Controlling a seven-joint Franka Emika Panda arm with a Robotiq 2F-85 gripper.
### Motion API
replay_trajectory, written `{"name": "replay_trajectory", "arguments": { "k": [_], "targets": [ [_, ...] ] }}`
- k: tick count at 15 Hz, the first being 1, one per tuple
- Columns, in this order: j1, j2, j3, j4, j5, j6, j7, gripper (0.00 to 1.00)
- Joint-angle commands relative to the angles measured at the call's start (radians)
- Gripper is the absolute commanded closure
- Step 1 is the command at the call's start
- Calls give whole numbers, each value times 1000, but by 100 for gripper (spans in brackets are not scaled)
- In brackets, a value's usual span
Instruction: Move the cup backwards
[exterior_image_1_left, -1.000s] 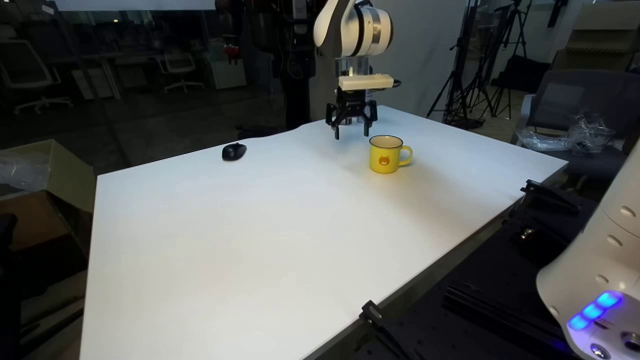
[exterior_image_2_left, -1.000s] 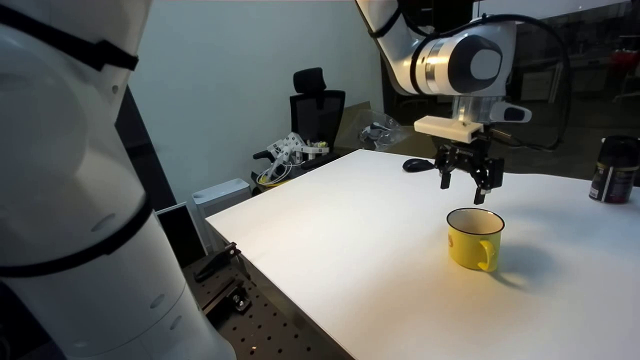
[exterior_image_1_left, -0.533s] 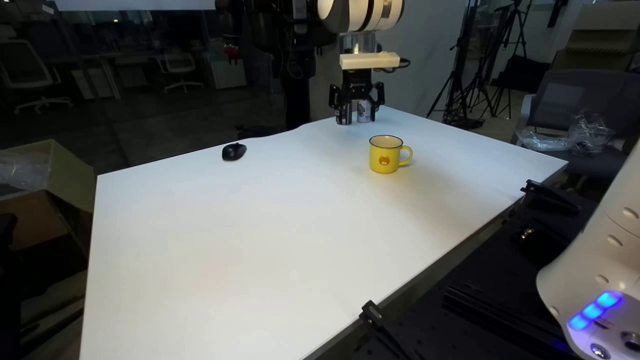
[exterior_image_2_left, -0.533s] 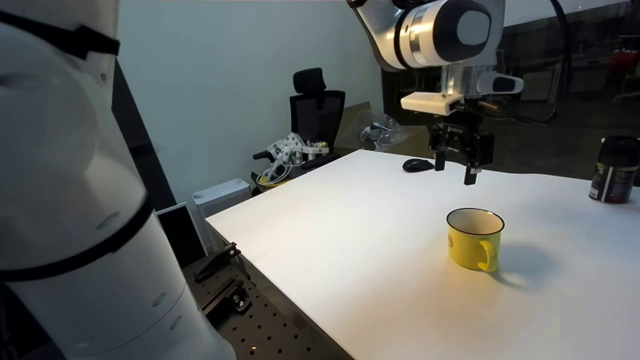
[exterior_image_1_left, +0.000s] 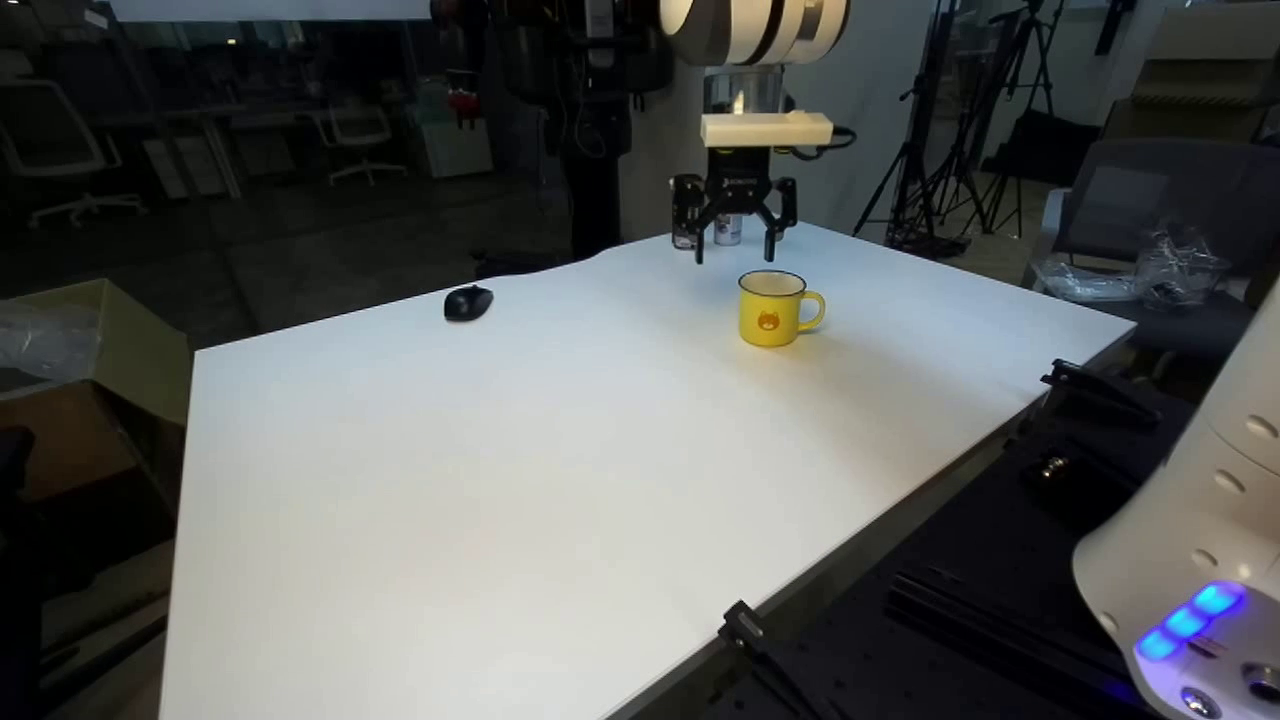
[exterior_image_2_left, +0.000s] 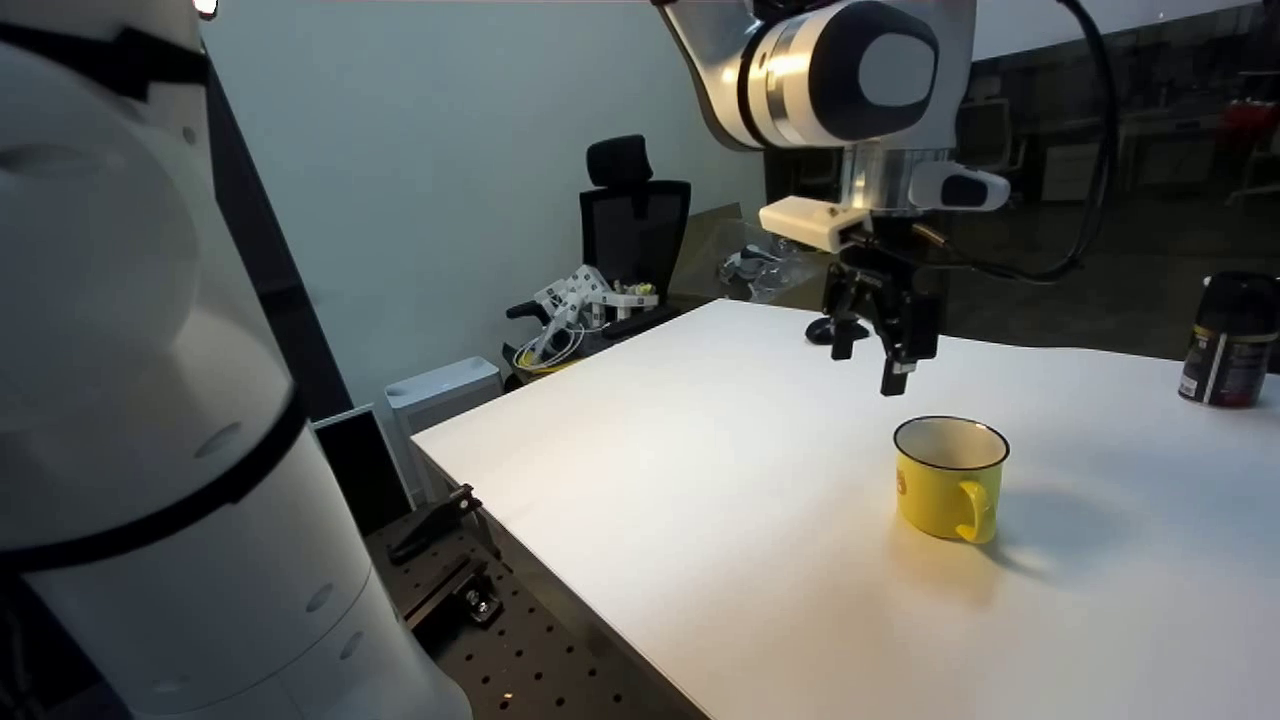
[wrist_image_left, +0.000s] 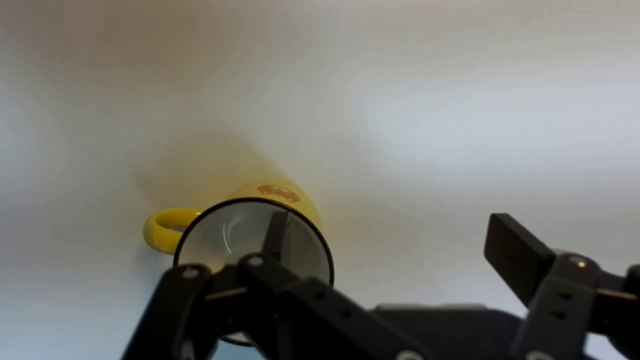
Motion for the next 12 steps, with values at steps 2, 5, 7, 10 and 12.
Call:
{"name": "replay_trajectory", "arguments": {
  "k": [2,5,7,10,12],
  "targets": [
    [-52,-27,2,-64,49,69,-64,0],
    [-95,-3,4,-70,98,86,-135,0],
    [-121,8,2,-73,128,98,-178,0],
    [-160,40,1,-46,148,107,-245,0],
    [-178,68,6,-10,151,97,-282,0]
  ]
}}
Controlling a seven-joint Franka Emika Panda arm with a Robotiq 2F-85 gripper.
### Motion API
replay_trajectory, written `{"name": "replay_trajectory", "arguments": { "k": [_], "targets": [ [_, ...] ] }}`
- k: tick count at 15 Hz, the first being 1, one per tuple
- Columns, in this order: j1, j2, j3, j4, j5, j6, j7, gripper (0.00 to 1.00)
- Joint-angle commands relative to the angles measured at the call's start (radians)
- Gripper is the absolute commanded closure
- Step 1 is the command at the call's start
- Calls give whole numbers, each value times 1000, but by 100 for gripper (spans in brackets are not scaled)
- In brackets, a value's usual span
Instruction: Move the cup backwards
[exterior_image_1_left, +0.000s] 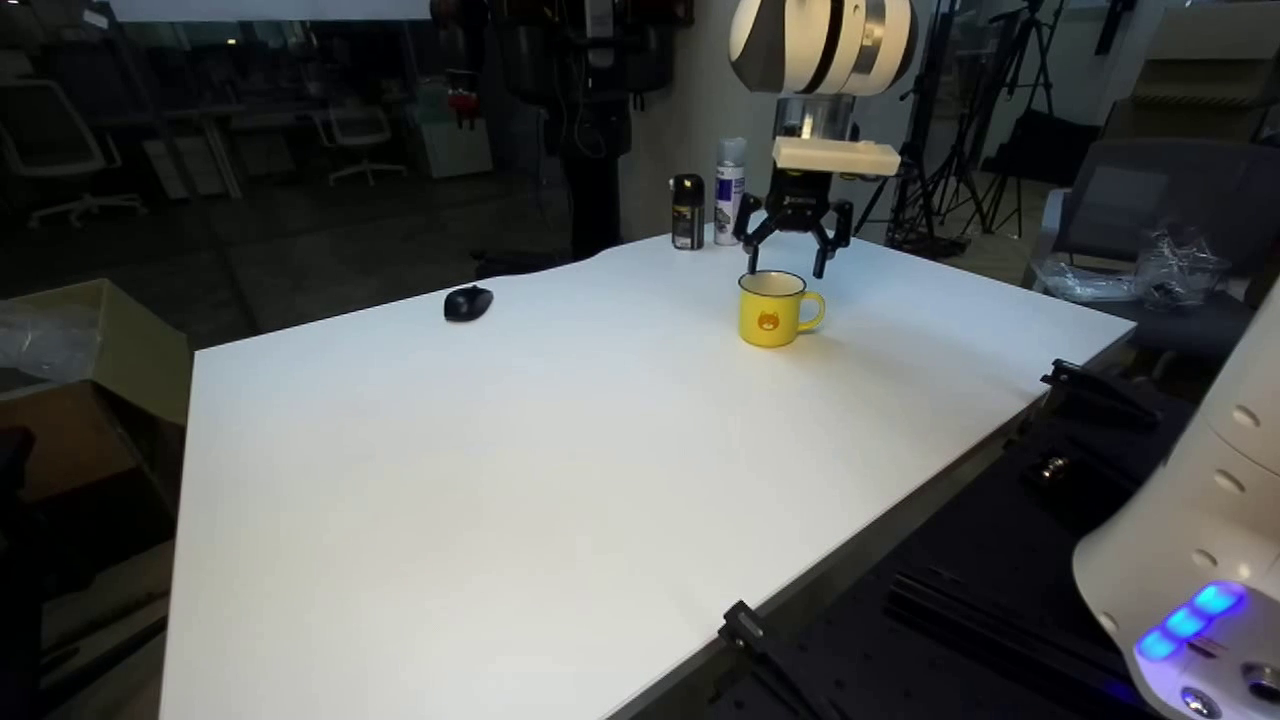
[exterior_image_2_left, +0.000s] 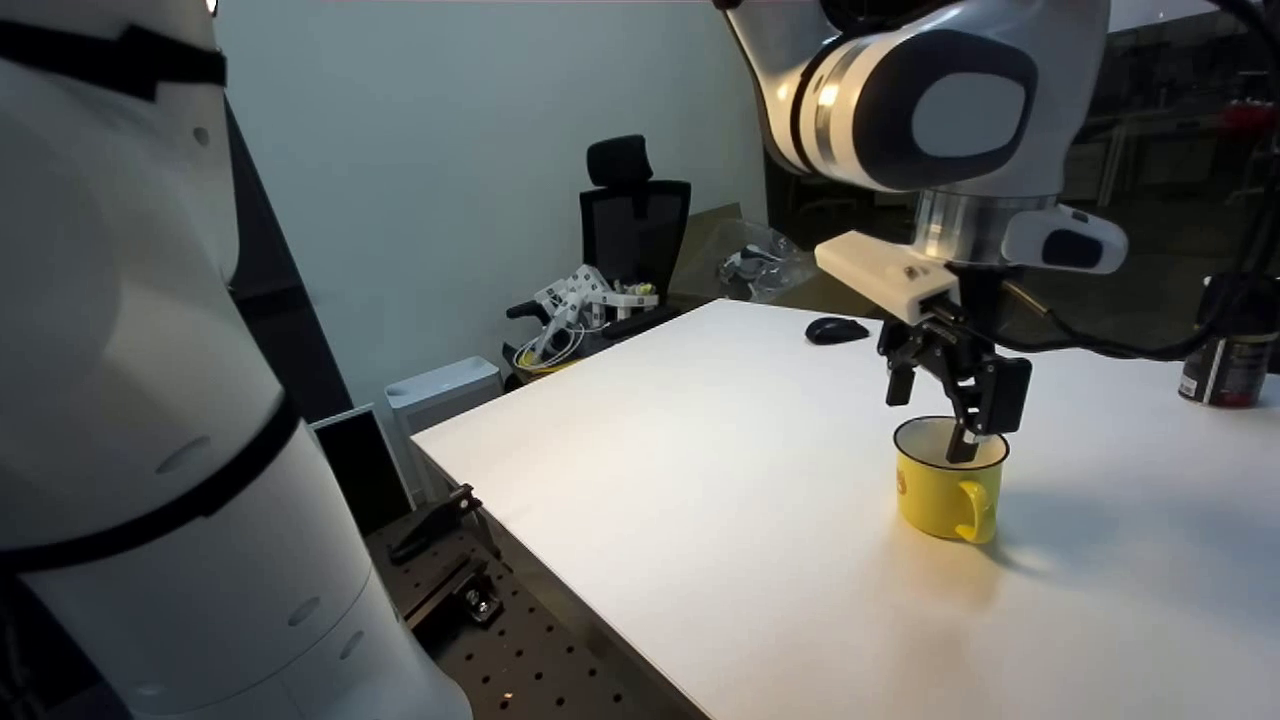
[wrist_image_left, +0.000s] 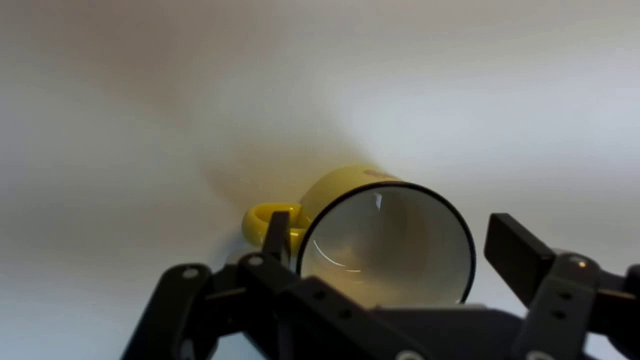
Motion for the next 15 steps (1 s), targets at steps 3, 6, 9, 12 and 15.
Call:
{"name": "replay_trajectory", "arguments": {
  "k": [3,6,9,12,15],
  "targets": [
    [-19,27,4,34,2,-3,-53,0],
    [-18,50,14,67,2,-3,-64,0],
    [2,72,22,101,-19,15,-53,0],
    [30,102,23,152,-56,25,-33,0],
    [51,145,26,224,-84,7,-21,0]
  ]
}}
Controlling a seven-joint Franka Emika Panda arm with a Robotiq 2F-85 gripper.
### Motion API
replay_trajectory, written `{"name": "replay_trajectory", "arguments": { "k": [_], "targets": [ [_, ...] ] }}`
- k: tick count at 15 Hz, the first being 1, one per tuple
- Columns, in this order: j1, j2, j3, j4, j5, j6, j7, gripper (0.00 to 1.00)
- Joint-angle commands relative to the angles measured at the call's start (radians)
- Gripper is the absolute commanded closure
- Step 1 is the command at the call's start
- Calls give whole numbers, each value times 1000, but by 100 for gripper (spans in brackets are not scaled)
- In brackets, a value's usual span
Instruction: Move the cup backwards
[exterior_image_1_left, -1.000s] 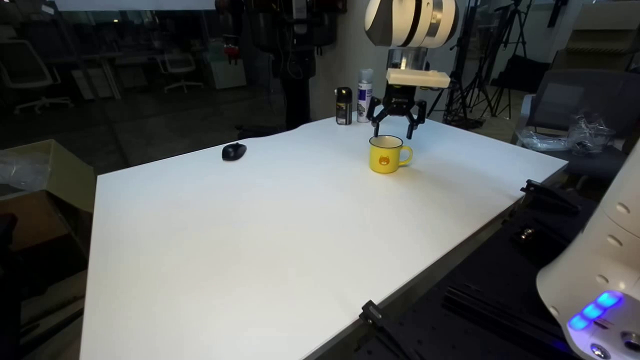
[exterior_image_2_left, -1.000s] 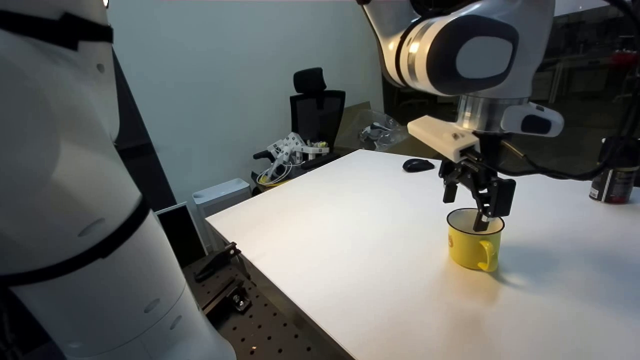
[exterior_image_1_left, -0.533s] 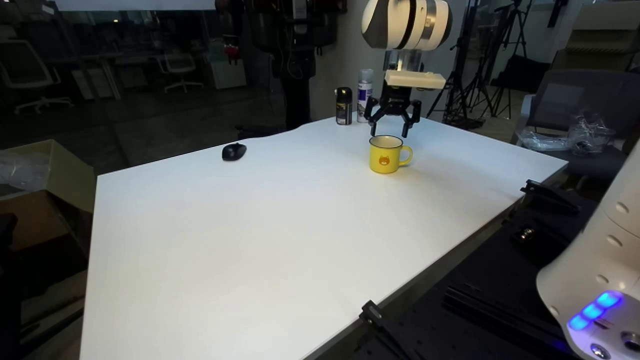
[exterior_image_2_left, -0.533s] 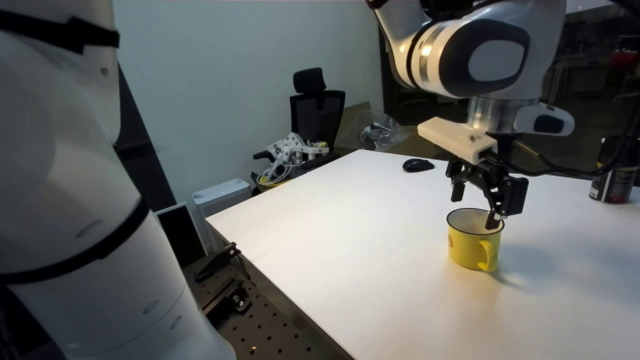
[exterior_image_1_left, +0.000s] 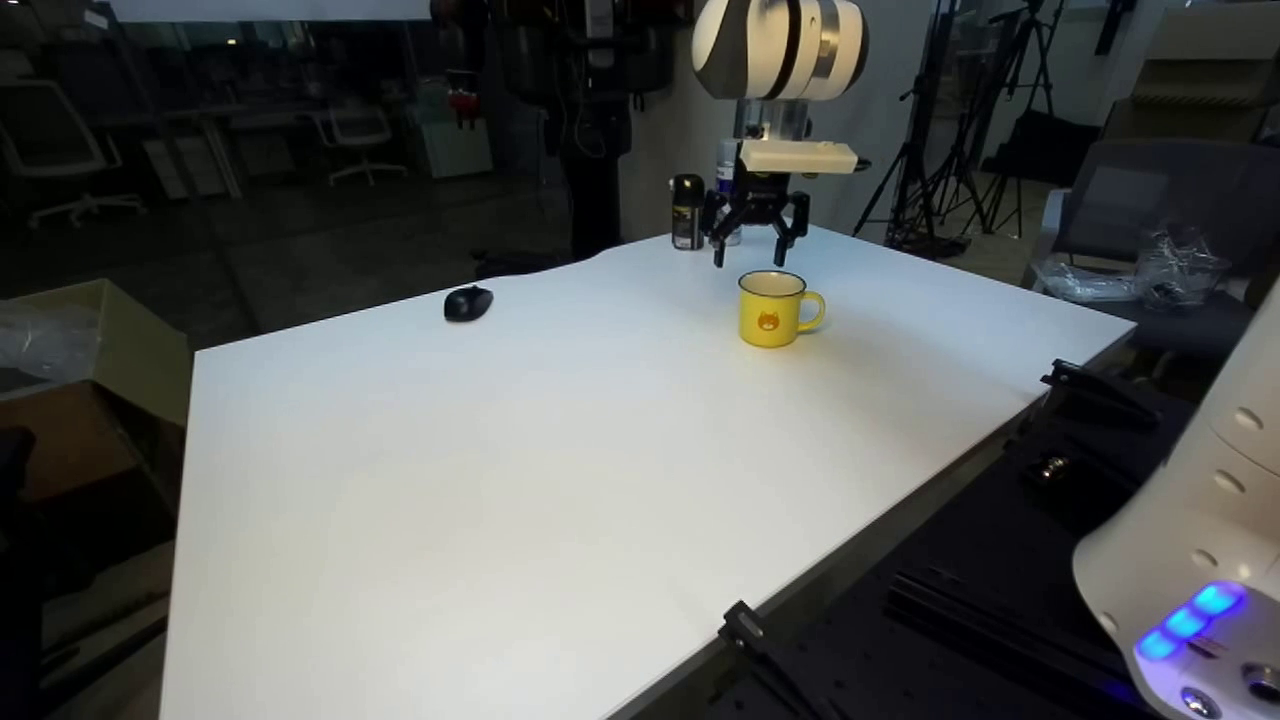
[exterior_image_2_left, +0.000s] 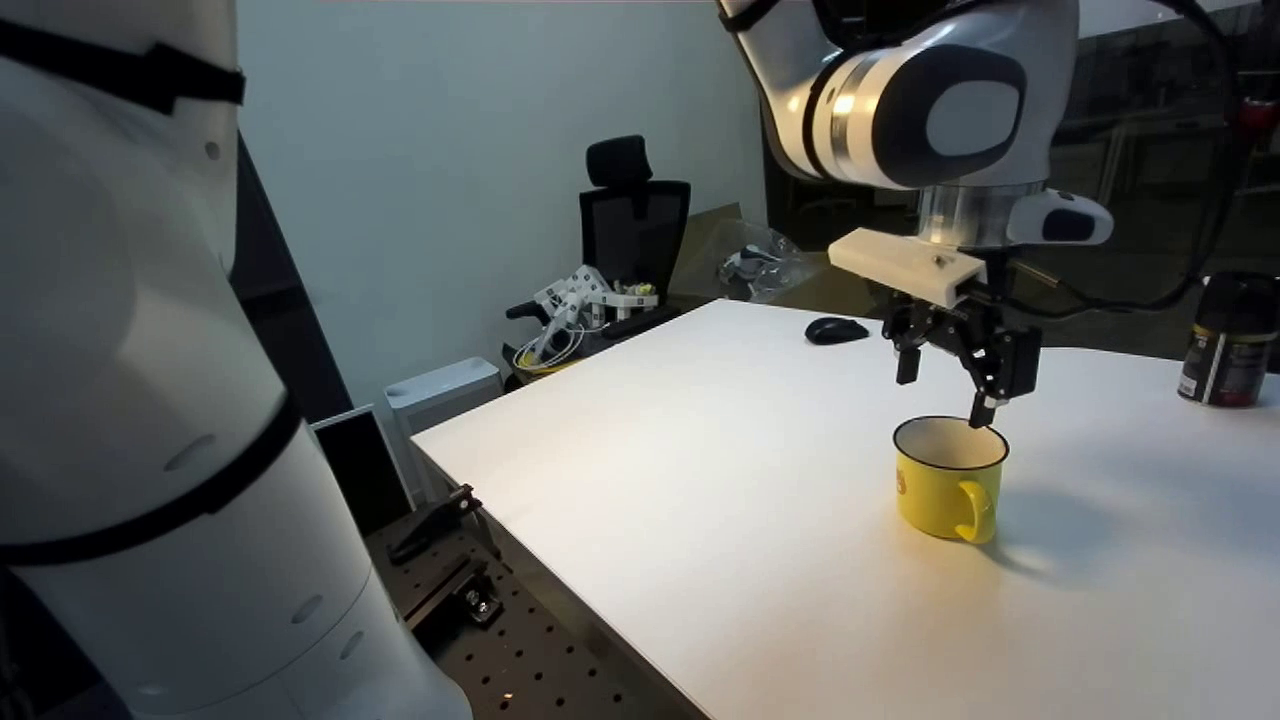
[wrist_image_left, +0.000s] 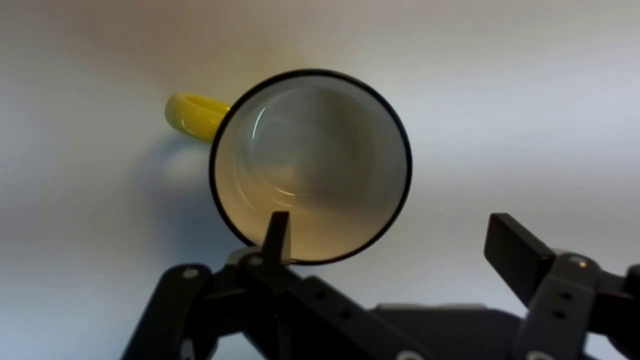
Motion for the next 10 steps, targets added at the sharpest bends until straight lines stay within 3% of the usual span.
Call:
{"name": "replay_trajectory", "arguments": {
  "k": [1,10],
  "targets": [
    [22,65,1,101,-38,-23,44,0],
    [44,107,5,130,-12,-23,148,0]
  ]
}}
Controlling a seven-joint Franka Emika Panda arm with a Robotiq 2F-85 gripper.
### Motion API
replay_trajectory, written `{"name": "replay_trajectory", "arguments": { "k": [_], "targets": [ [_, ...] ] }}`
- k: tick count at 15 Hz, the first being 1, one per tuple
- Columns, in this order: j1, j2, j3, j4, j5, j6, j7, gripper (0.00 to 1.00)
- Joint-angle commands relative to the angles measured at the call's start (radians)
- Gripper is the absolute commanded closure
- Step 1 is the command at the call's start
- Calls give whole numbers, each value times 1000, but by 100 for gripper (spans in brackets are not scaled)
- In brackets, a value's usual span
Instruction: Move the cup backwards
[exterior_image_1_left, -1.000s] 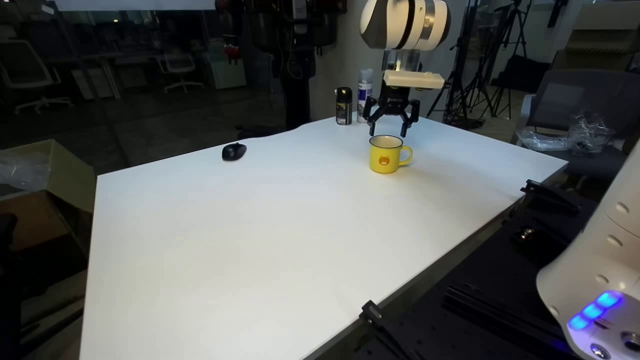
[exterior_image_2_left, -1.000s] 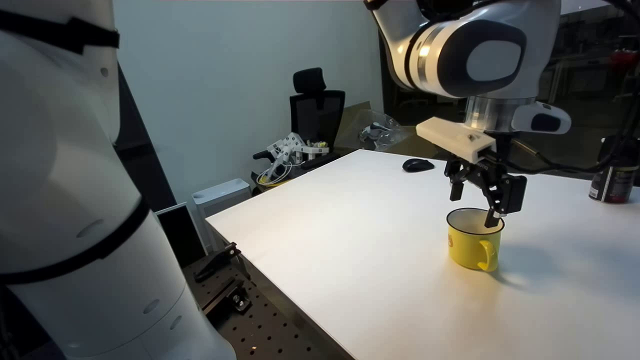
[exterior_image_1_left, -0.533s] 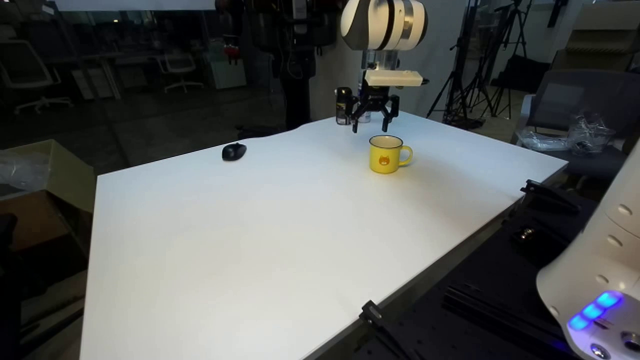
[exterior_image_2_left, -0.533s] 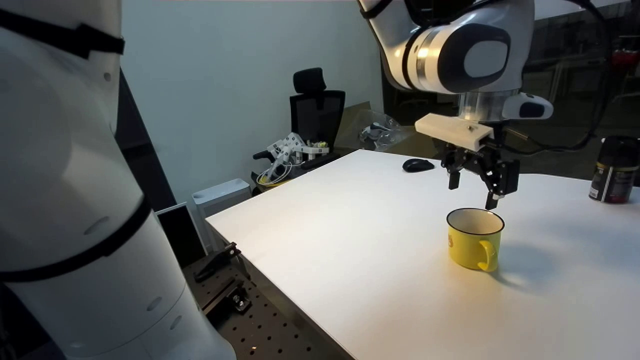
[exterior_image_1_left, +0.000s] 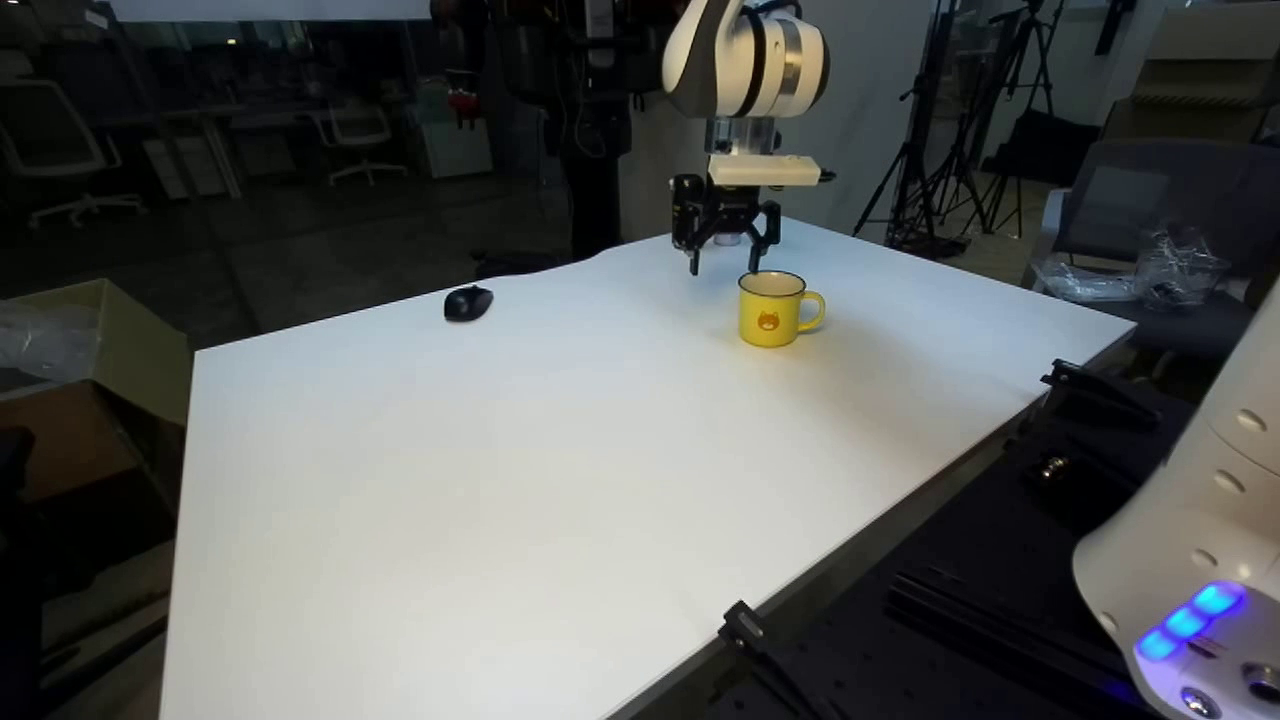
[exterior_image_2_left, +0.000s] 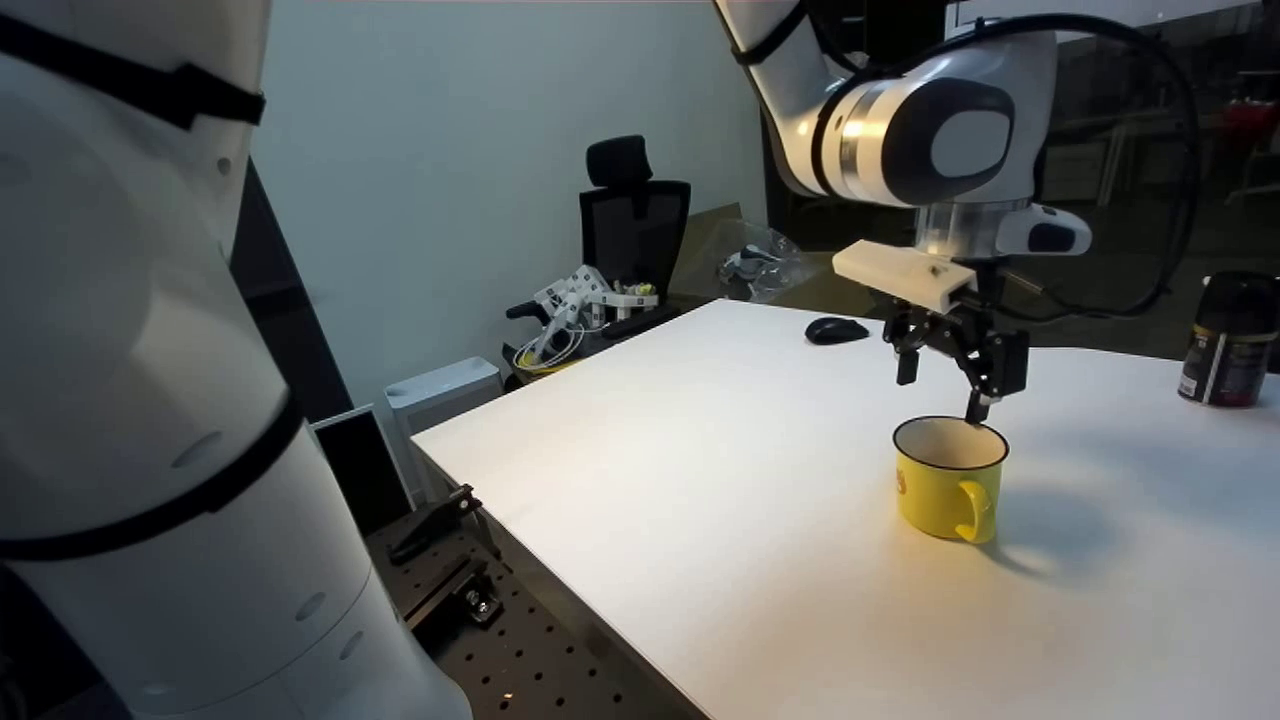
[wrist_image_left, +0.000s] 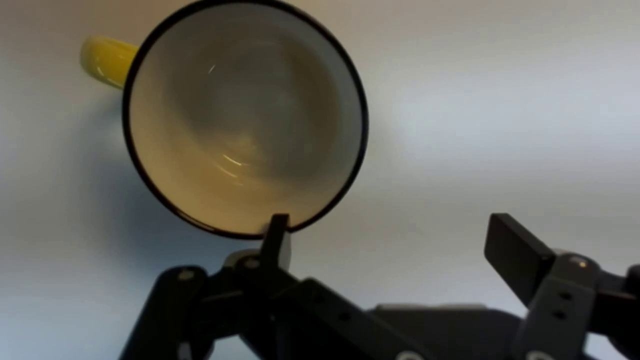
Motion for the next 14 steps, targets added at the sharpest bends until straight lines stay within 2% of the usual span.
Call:
{"name": "replay_trajectory", "arguments": {
  "k": [1,9,14],
  "targets": [
    [18,-1,-6,8,6,-11,104,0],
    [31,28,3,14,37,-38,214,0],
    [27,18,13,-38,98,-22,231,0]
  ]
}}
